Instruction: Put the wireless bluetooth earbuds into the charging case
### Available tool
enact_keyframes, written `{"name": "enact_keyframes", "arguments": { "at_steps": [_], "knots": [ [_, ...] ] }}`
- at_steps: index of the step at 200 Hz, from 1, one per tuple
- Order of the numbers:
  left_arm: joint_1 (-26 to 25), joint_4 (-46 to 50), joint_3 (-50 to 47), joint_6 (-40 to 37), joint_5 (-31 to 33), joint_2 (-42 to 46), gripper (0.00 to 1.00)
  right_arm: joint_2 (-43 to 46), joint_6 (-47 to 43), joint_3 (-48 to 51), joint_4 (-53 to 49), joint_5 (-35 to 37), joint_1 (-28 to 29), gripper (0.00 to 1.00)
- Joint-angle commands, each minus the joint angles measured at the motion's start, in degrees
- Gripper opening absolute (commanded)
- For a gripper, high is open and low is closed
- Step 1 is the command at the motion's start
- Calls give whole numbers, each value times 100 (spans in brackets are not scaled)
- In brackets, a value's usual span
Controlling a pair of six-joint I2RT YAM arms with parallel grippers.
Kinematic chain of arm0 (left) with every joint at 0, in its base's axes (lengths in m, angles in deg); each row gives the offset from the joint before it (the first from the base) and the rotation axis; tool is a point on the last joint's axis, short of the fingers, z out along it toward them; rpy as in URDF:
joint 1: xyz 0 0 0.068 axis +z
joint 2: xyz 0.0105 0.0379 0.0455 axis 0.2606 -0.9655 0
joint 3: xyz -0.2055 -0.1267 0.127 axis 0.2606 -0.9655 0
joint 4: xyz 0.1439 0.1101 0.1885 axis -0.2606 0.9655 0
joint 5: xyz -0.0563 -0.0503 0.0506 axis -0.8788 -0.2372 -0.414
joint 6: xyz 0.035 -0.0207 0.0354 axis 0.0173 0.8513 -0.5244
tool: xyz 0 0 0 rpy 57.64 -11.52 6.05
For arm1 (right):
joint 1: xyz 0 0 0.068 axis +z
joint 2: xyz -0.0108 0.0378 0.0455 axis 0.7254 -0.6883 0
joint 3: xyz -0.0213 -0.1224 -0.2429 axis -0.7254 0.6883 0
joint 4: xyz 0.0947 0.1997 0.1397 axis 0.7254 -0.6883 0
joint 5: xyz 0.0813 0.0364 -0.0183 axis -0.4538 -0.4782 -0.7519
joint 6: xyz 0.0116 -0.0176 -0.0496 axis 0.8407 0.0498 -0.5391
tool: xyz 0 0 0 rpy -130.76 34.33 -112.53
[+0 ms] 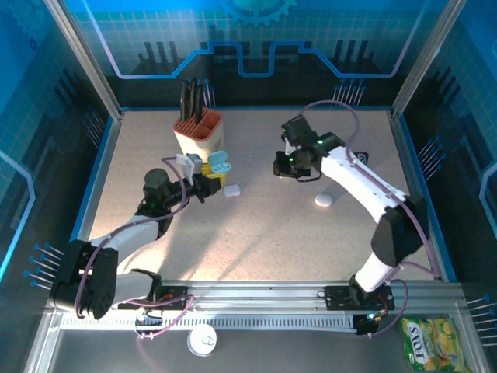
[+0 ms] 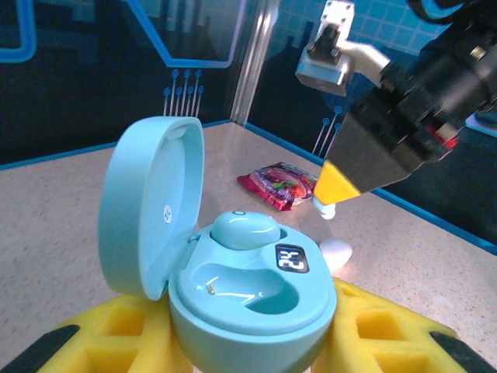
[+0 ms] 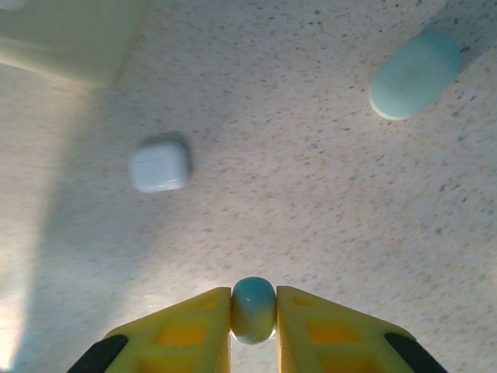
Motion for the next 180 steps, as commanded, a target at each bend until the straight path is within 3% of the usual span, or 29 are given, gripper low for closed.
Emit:
{"name": "enact_keyframes", "arguments": {
  "at_steps": [1, 64, 114, 180],
  "knots": [
    [-271, -137, 408, -381, 184, -217, 35, 498, 595, 304, 408, -1073, -115, 21],
    [-867, -98, 1052, -742, 379, -774, 34, 1178, 1138, 318, 986, -1836, -66, 21],
    [-1274, 132, 1372, -1058, 617, -929, 34, 927, 1072, -246, 1126, -1833, 211, 22],
    [-1400, 267, 1479, -1228, 696, -917, 34, 455, 1033, -727, 1215, -2007, 341, 22]
  ]
}}
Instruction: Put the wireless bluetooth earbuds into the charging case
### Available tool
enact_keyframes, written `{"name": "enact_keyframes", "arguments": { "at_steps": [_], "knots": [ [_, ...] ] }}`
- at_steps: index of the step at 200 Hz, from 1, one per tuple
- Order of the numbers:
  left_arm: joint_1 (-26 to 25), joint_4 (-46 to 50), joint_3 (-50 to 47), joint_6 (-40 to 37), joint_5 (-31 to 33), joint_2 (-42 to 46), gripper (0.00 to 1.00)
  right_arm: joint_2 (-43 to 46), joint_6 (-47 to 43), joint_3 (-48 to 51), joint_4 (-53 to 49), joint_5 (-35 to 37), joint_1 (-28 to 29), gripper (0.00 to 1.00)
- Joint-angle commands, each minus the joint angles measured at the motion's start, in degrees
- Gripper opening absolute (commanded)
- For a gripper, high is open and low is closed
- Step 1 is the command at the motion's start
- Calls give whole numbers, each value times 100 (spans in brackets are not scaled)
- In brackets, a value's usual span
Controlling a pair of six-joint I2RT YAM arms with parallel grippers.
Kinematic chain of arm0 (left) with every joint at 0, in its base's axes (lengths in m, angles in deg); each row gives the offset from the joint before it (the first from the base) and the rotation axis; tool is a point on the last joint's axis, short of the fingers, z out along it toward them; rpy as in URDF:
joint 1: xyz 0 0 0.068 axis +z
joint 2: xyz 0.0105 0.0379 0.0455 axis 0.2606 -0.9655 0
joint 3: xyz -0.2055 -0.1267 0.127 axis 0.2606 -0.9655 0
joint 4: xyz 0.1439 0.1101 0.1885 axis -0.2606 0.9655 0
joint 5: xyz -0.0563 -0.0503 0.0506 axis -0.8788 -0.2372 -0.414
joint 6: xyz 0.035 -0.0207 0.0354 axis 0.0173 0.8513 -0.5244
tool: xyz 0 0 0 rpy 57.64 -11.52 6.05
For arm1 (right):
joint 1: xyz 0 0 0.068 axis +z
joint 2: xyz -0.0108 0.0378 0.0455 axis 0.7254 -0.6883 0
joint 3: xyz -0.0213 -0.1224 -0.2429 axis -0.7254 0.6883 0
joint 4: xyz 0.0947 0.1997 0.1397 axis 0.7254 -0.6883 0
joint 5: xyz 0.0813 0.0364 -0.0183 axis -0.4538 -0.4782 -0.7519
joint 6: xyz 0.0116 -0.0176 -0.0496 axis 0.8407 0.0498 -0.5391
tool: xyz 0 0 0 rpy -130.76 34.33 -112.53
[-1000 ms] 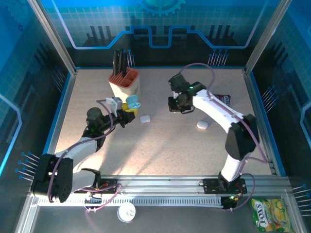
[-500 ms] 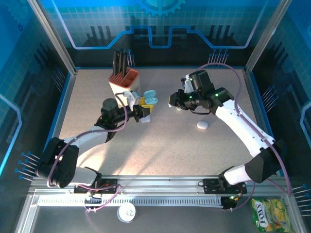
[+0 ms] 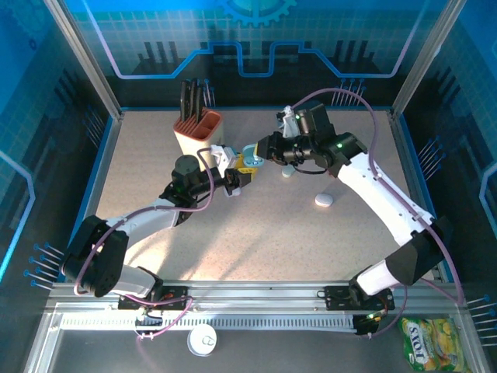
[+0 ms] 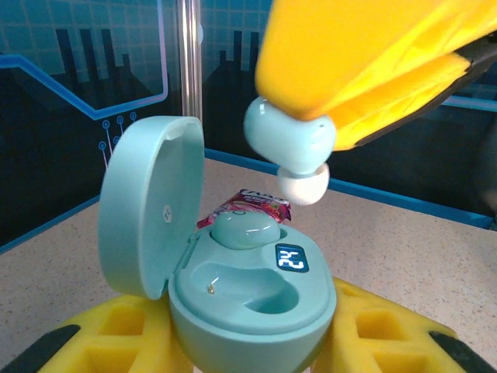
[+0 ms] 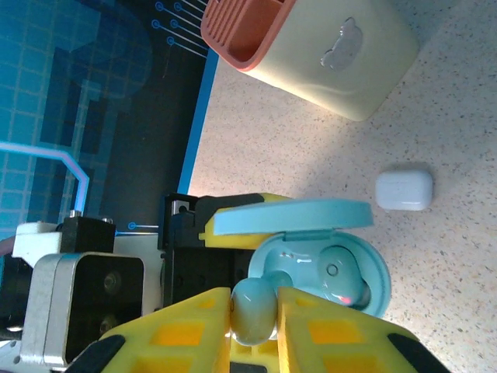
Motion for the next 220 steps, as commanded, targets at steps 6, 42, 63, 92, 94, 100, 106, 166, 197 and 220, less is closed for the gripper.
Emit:
{"name": "enact_keyframes", "arguments": {
  "at_steps": [6, 42, 63, 92, 94, 100, 106, 166, 197, 220],
  "knots": [
    [-61, 105, 198, -265, 86, -9, 34, -208, 28, -290, 85, -171, 97, 22],
    [-72, 161, 224, -276, 148, 37, 34, -385, 38, -376, 132, -227, 147, 22],
    [-74, 204, 239, -239, 200, 72, 34, -448, 27, -372, 125, -249, 176, 22],
    [-80, 250, 256, -188, 299, 125, 34, -483, 33, -305, 157, -249, 202, 22],
    [-81, 254, 263, -191, 304, 132, 34, -482, 37, -306, 158, -249, 206, 22],
    [-81, 268, 267, -183, 307, 134, 34, -493, 36, -308, 167, -250, 207, 22],
    [-80, 272, 277, -176, 316, 143, 34, -501, 31, -292, 159, -237, 215, 22],
    [-81, 198, 294, -87, 408, 153, 34, -475, -72, -176, 21, 12, 233, 22],
    [-81, 206, 260, -75, 445, 212, 34, -440, -98, -113, 10, 146, 220, 22],
    [-76, 207, 247, -43, 477, 235, 34, -480, -70, -69, 27, 103, 243, 22]
  ]
}}
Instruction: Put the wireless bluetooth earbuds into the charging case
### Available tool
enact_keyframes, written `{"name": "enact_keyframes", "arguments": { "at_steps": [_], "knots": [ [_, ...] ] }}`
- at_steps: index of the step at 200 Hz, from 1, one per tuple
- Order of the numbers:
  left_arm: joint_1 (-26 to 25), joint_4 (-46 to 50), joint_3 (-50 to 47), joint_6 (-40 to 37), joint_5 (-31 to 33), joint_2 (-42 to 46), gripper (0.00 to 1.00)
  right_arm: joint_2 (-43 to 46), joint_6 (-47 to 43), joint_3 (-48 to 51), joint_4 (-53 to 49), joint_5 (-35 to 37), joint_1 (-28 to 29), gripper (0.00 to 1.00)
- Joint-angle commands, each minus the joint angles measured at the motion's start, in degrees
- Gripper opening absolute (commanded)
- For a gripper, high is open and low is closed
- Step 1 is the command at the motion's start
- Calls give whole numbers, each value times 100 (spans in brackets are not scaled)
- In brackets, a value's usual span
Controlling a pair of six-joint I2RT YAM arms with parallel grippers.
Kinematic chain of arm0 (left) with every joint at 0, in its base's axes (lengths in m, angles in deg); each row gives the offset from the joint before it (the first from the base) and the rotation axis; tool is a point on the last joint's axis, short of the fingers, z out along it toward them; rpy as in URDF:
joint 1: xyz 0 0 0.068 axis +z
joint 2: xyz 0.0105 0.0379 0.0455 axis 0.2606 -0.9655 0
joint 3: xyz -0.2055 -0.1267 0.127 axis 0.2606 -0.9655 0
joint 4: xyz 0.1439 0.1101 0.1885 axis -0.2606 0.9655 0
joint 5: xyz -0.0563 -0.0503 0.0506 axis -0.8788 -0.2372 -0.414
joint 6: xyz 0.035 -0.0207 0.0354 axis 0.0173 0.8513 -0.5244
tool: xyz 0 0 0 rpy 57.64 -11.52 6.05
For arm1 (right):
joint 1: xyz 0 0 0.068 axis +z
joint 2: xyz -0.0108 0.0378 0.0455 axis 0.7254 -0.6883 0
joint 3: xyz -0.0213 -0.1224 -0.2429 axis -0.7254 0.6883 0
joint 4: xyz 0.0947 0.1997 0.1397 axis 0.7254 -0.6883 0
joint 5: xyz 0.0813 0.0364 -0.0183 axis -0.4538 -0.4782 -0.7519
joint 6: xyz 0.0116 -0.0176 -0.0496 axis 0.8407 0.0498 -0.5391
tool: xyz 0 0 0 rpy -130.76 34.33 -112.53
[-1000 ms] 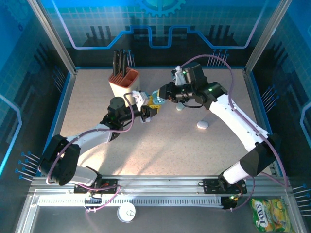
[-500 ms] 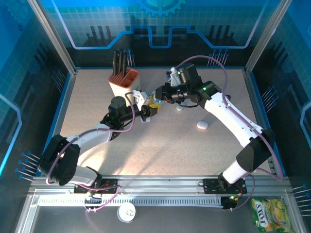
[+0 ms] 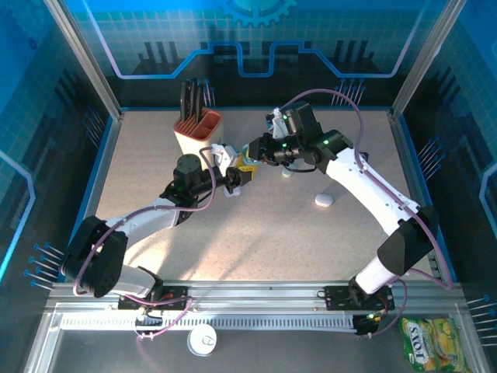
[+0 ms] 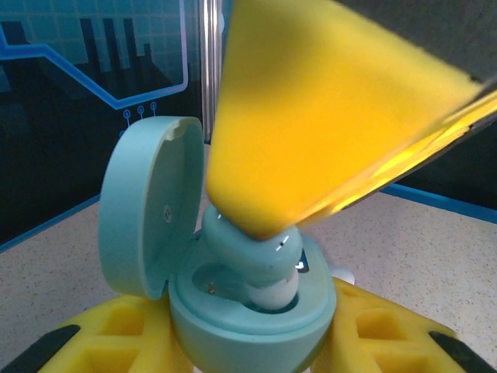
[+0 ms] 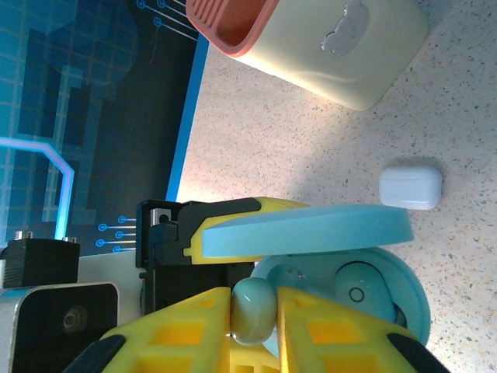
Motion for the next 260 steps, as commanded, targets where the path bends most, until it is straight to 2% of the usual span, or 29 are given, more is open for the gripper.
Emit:
{"name": "enact_keyframes", "arguments": {
  "at_steps": [1, 92, 118, 137, 161, 187, 216, 234, 260],
  "knots": [
    [-33, -87, 166, 53, 115, 198, 34, -34, -64, 93, -21, 63, 87, 22],
    [-28, -119, -4, 51, 236, 310, 35, 253, -24, 181, 27, 172, -20, 39],
    [-19, -189, -128, 15, 192, 345, 36, 485, -234, 242, 193, 125, -75, 47],
    [-19, -184, -224, -70, 217, 354, 36, 613, -373, 284, 368, -51, -132, 48],
    [-17, -120, -287, -182, 137, 363, 35, 620, -439, 193, 339, 39, -190, 46],
    [-30, 100, -294, -376, 42, 388, 35, 375, -617, -125, 78, 279, -233, 38],
    [-48, 433, -335, -819, -62, 501, 35, -28, -820, -645, -280, 289, -243, 32],
    [-68, 449, -413, -888, -80, 577, 34, -246, -902, -847, -437, 243, -243, 25],
    [-69, 441, -437, -800, -48, 650, 34, -444, -941, -919, -522, 72, -226, 24]
  ]
}}
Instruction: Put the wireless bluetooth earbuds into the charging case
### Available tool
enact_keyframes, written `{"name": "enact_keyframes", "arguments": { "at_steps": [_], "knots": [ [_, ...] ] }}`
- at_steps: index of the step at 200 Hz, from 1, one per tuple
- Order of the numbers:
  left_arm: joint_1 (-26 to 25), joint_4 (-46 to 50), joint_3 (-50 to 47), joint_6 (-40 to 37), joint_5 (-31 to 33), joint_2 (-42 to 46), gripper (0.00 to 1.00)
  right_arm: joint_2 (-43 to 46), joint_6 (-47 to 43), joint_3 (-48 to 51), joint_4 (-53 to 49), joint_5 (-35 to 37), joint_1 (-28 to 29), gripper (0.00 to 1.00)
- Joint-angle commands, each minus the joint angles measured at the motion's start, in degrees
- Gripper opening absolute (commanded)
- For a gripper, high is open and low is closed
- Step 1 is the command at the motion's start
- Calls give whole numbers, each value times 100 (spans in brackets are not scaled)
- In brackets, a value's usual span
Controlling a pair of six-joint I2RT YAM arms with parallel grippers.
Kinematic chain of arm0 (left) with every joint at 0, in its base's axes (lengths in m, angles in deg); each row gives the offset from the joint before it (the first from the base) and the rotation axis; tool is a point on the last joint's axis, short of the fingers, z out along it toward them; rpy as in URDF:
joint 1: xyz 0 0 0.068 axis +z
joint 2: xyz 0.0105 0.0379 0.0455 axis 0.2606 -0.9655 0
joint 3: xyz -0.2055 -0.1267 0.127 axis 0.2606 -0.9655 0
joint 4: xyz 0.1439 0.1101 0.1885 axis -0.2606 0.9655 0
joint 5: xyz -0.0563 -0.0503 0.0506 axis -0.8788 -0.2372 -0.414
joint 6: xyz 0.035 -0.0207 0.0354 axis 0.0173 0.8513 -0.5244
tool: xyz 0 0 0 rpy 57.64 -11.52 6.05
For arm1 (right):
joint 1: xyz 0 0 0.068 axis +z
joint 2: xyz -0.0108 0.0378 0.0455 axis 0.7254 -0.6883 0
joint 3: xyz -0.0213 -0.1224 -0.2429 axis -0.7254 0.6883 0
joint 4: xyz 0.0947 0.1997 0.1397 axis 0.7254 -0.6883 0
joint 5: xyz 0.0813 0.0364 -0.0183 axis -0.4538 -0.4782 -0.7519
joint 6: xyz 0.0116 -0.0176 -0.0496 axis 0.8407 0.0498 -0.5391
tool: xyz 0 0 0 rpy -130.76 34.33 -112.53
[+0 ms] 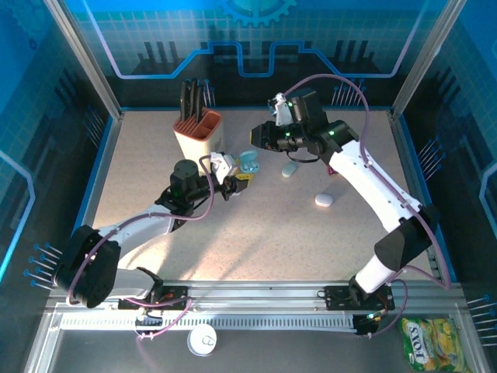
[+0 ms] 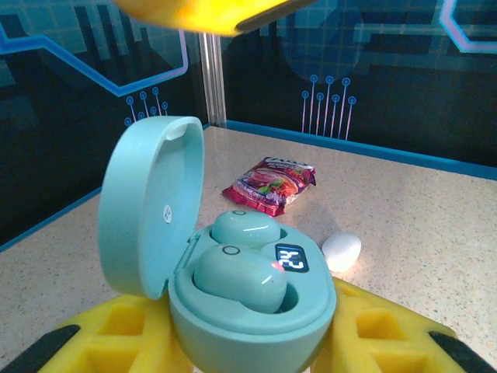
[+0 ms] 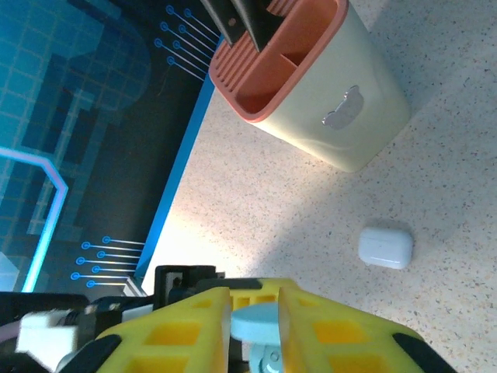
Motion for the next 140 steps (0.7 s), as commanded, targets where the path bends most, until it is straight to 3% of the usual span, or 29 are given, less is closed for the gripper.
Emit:
{"name": "enact_keyframes", "arguments": {
  "at_steps": [1, 86, 115, 140],
  "knots": [
    [-58, 12, -46, -150, -117, 199, 34, -206, -179, -178, -326, -171, -31, 24],
    [-59, -336, -19, 332, -8, 57, 35, 311, -497, 700, -304, -212, -62, 25],
    [-61, -629, 7, 583, -79, -36, 34, 702, -85, 1269, 116, -348, -266, 40],
    [-61, -877, 47, 805, -164, -85, 34, 1128, 657, 1973, 987, -989, -471, 53]
  ]
}}
